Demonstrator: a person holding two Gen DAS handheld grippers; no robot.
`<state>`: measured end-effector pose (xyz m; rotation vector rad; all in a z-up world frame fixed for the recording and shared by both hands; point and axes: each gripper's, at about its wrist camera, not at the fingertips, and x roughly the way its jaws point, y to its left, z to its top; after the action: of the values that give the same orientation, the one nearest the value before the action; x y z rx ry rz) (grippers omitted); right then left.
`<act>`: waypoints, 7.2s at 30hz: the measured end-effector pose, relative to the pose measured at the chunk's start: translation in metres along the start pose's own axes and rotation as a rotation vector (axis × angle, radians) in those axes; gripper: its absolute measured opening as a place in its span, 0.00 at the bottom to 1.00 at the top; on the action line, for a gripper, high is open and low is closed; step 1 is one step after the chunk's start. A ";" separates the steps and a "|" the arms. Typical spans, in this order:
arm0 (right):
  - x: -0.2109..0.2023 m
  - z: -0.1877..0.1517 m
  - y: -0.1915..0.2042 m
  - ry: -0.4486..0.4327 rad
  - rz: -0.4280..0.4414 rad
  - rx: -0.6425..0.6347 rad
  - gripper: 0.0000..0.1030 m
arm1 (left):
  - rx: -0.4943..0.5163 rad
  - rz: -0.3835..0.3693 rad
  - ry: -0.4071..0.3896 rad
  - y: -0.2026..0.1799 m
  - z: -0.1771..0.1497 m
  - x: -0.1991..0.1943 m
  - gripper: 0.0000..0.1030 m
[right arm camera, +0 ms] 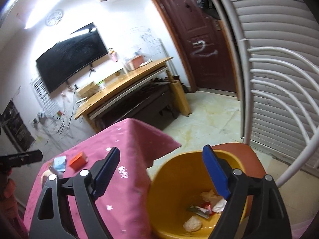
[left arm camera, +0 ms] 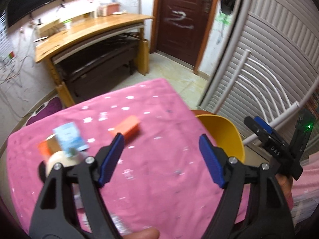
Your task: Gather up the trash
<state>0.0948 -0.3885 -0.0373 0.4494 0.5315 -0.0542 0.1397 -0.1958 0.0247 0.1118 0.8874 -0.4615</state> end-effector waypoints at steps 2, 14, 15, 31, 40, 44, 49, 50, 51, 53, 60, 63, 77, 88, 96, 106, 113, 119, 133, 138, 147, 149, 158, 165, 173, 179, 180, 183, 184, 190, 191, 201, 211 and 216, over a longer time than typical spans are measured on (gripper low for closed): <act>0.004 0.000 0.017 0.019 0.020 -0.035 0.77 | -0.022 0.022 -0.014 0.020 -0.004 -0.010 0.72; 0.013 -0.022 0.136 0.147 0.198 -0.261 0.81 | -0.198 0.052 -0.032 0.132 -0.047 -0.041 0.75; 0.013 -0.026 0.146 0.161 0.214 -0.284 0.81 | -0.210 0.051 -0.027 0.139 -0.051 -0.041 0.75; 0.007 -0.104 0.252 0.409 0.489 -0.506 0.86 | -0.255 -0.207 0.124 0.161 -0.101 -0.019 0.75; 0.013 -0.125 0.279 0.434 0.437 -0.598 0.86 | -0.207 -0.119 0.151 0.146 -0.097 -0.005 0.75; 0.018 -0.129 0.283 0.436 0.408 -0.628 0.86 | -0.203 -0.072 0.170 0.142 -0.094 0.004 0.64; 0.022 -0.136 0.290 0.434 0.389 -0.671 0.62 | -0.191 -0.002 0.185 0.135 -0.092 0.012 0.42; 0.024 -0.138 0.292 0.438 0.383 -0.683 0.56 | -0.191 0.010 0.185 0.134 -0.092 0.012 0.36; 0.025 -0.140 0.294 0.440 0.375 -0.697 0.51 | -0.190 0.022 0.183 0.133 -0.092 0.013 0.33; 0.025 -0.144 0.298 0.438 0.381 -0.709 0.41 | -0.193 0.039 0.176 0.133 -0.092 0.012 0.30; 0.022 -0.135 0.283 0.419 0.389 -0.646 0.29 | -0.200 0.040 0.133 0.134 -0.092 -0.007 0.29; 0.016 -0.123 0.268 0.395 0.377 -0.614 0.29 | -0.205 0.042 0.105 0.132 -0.090 -0.019 0.29; -0.013 -0.061 0.190 0.231 0.276 -0.448 0.29 | -0.158 0.088 -0.006 0.092 -0.066 -0.050 0.29; -0.021 -0.020 0.120 0.118 0.181 -0.320 0.29 | -0.058 0.078 0.001 0.038 -0.040 -0.036 0.29; -0.020 -0.004 0.060 0.062 0.094 -0.212 0.29 | 0.009 0.063 0.006 0.006 -0.026 -0.024 0.29; -0.009 -0.007 0.032 0.072 0.085 -0.146 0.29 | -0.010 0.073 0.181 0.031 -0.059 0.020 0.36; -0.007 -0.008 0.041 0.081 0.083 -0.159 0.29 | -0.004 0.067 0.218 0.037 -0.068 0.032 0.50; -0.006 -0.007 0.039 0.082 0.085 -0.155 0.29 | 0.000 0.098 0.231 0.044 -0.072 0.037 0.58; -0.003 -0.009 0.031 0.076 0.051 -0.136 0.29 | 0.061 0.115 0.186 0.026 -0.073 0.036 0.24; 0.003 -0.011 0.022 0.087 -0.007 -0.129 0.29 | 0.101 0.094 0.141 0.005 -0.052 0.028 0.24; 0.021 -0.021 0.000 0.123 -0.133 -0.098 0.33 | 0.181 0.001 0.100 -0.050 -0.016 0.028 0.24; 0.021 -0.020 -0.005 0.114 -0.148 -0.083 0.38 | 0.191 -0.024 0.100 -0.062 -0.010 0.032 0.24; 0.010 -0.016 -0.024 0.052 -0.216 -0.013 0.59 | 0.192 -0.142 0.167 -0.112 0.008 0.072 0.24; -0.022 -0.008 -0.056 -0.078 -0.263 0.119 0.59 | 0.200 -0.232 0.208 -0.144 0.015 0.105 0.27; -0.028 -0.007 -0.070 -0.097 -0.223 0.180 0.60 | 0.198 -0.252 0.212 -0.155 0.016 0.111 0.59; -0.027 -0.007 -0.066 -0.089 -0.214 0.159 0.60 | 0.178 -0.238 0.211 -0.145 0.009 0.109 0.61; -0.026 -0.007 -0.065 -0.087 -0.214 0.158 0.60 | 0.170 -0.241 0.209 -0.142 0.009 0.107 0.61; -0.025 -0.005 -0.064 -0.086 -0.208 0.151 0.60 | 0.153 -0.242 0.192 -0.130 0.007 0.099 0.61; -0.025 -0.005 -0.063 -0.085 -0.206 0.146 0.60 | 0.141 -0.244 0.186 -0.124 0.006 0.094 0.61; -0.021 -0.005 -0.052 -0.082 -0.170 0.101 0.63 | 0.070 -0.230 0.109 -0.087 0.003 0.063 0.71; -0.020 -0.006 -0.048 -0.081 -0.166 0.091 0.64 | 0.062 -0.227 0.096 -0.081 0.002 0.059 0.72; -0.002 -0.007 0.001 -0.034 -0.105 -0.010 0.67 | -0.052 -0.126 -0.012 0.011 -0.014 0.007 0.79; 0.012 0.005 0.070 0.027 -0.077 -0.148 0.70 | -0.203 -0.027 -0.051 0.115 -0.035 -0.025 0.80; 0.016 0.009 0.102 0.046 -0.057 -0.215 0.71 | -0.238 0.002 -0.063 0.144 -0.043 -0.033 0.80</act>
<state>0.1298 -0.2989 0.0023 0.2260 0.5887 -0.0406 0.1534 -0.0438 0.0091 -0.1184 0.8739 -0.3525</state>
